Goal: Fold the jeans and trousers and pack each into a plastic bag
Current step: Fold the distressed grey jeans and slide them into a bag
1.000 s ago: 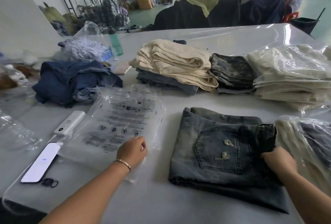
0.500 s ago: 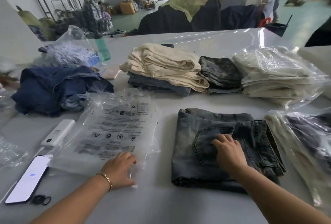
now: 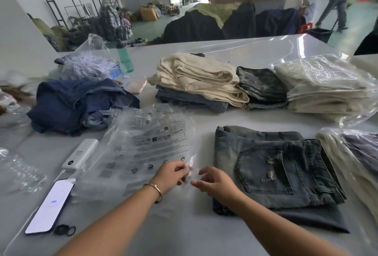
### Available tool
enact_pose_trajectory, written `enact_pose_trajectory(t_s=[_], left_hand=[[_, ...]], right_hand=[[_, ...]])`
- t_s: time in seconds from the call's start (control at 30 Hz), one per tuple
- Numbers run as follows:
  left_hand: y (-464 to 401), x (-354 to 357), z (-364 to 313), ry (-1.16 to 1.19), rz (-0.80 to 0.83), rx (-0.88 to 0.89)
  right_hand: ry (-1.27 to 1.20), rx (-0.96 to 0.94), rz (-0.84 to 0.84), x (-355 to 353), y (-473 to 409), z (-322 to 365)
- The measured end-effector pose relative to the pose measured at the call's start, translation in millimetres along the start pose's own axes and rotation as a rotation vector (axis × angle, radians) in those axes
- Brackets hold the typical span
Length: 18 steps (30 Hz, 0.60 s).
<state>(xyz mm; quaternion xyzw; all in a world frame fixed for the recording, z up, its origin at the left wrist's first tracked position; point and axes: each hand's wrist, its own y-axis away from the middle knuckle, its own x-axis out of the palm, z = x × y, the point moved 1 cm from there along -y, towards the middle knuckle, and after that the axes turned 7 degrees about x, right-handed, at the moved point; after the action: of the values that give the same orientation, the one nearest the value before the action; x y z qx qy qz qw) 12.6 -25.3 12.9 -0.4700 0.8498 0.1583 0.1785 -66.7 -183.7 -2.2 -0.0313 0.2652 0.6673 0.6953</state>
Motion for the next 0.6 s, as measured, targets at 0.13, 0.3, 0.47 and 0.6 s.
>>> enact_pose_trajectory(t_s=[0.13,0.3,0.47,0.6], left_hand=[[9,14,-5,0.1,0.026,0.053],[28,26,9,-0.697,0.076,0.384],[17,40,5,-0.833,0.032,0.477],[4,51,-8,-0.82,0.034,0.438]], right_hand=[[-0.443,0.114,-0.098,9,-7,6],[-0.612,0.243,-0.402,-25,-11,-1],[-0.808,0.239,-0.421,-56,-10,-6],[-0.919,0.259,-0.337,-61,-8,-15]])
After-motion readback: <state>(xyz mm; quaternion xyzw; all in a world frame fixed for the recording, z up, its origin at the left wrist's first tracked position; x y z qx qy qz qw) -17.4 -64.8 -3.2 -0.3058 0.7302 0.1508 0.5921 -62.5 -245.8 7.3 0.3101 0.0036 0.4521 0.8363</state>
